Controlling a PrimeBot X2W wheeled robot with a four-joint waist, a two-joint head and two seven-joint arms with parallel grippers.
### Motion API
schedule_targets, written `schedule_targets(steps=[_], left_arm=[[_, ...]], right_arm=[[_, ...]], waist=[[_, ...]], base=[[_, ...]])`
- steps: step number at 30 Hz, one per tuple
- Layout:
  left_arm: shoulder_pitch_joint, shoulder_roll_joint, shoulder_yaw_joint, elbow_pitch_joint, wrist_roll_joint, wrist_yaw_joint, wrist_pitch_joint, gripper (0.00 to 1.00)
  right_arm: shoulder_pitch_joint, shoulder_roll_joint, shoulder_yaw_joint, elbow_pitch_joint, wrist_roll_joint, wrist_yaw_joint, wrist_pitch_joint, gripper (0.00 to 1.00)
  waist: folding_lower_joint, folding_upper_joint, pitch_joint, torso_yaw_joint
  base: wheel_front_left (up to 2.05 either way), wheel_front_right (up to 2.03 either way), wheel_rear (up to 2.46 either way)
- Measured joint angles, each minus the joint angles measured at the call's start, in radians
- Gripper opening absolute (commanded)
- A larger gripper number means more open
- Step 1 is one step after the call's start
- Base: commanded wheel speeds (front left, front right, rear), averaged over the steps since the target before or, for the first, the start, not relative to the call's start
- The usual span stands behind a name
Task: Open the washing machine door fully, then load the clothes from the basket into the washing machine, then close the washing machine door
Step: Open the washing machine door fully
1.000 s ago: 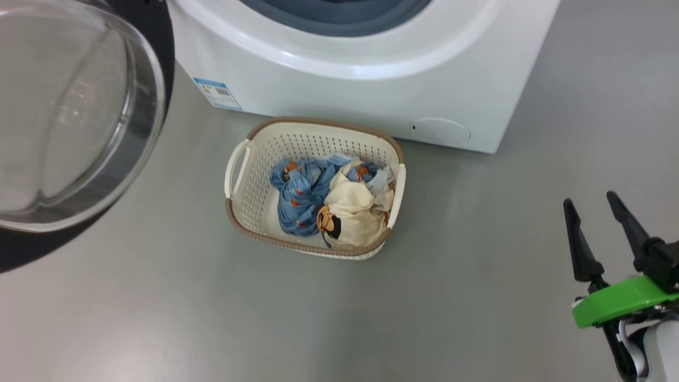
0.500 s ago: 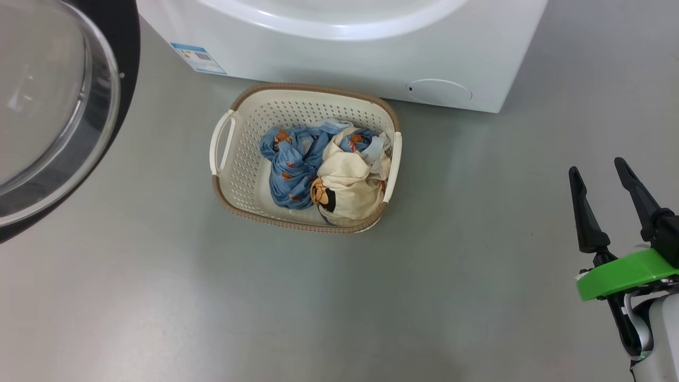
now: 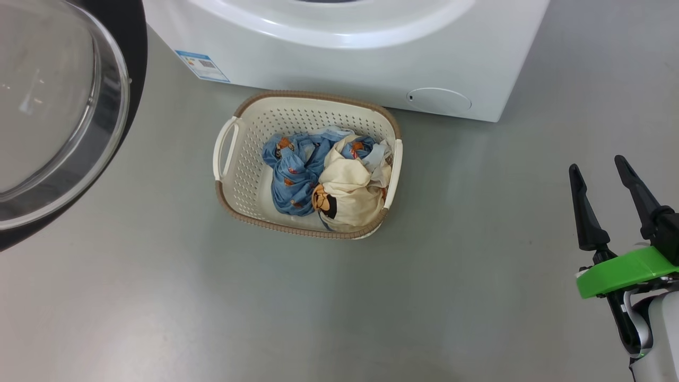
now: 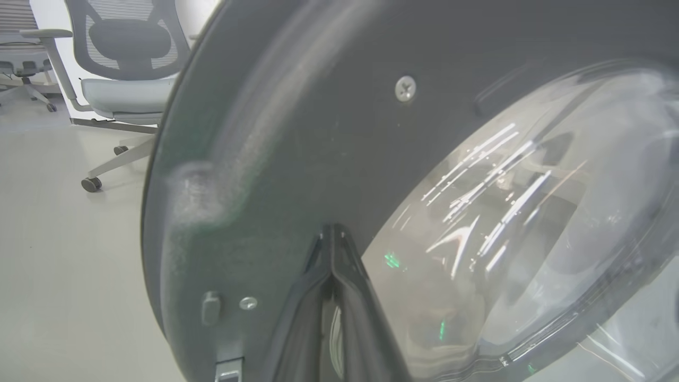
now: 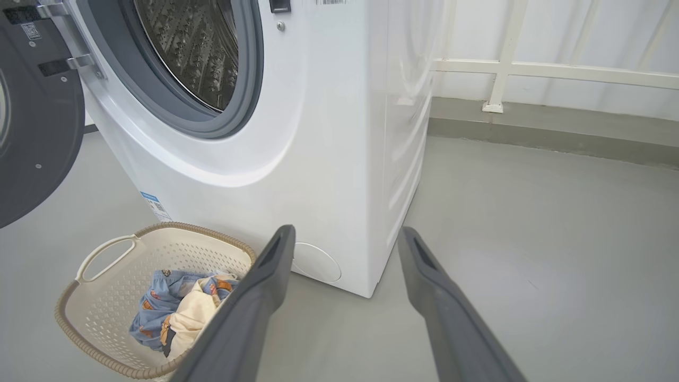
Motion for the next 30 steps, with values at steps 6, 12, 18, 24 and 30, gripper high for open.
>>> schedule_targets(steps=[6, 12, 18, 24, 30], left_arm=[[0.027, -0.011, -0.020, -0.039, -0.008, -0.001, 0.000, 0.00], [0.128, -0.040, -0.081, -0.115, -0.057, -0.001, 0.000, 0.28], [0.225, -0.073, -0.172, -0.193, -0.141, -0.001, 0.000, 1.00], [0.334, -0.086, -0.261, -0.284, -0.184, -0.001, 0.000, 1.00], [0.435, -0.091, -0.351, -0.396, -0.199, -0.001, 0.000, 1.00]], right_arm=[[0.000, 0.001, 0.002, 0.006, 0.000, 0.000, 0.000, 1.00], [0.004, 0.014, 0.011, 0.010, 0.002, 0.000, 0.000, 1.00], [0.030, 0.022, 0.011, 0.015, 0.005, 0.000, 0.000, 1.00], [0.048, 0.036, 0.009, 0.016, 0.014, 0.000, 0.000, 1.00], [0.067, 0.056, 0.003, 0.014, 0.015, 0.000, 0.000, 1.00]], waist=[[0.0000, 0.0000, -0.019, 0.002], [0.0000, 0.0000, -0.056, -0.003], [-0.0001, 0.0000, -0.091, -0.002], [0.0000, 0.0000, -0.132, -0.003], [0.0000, 0.0000, -0.164, -0.025]], base=[[0.00, 0.00, 0.00], [0.00, 0.00, 0.00], [0.00, 0.00, 0.00], [0.00, 0.00, 0.00], [0.00, 0.00, 0.00]])
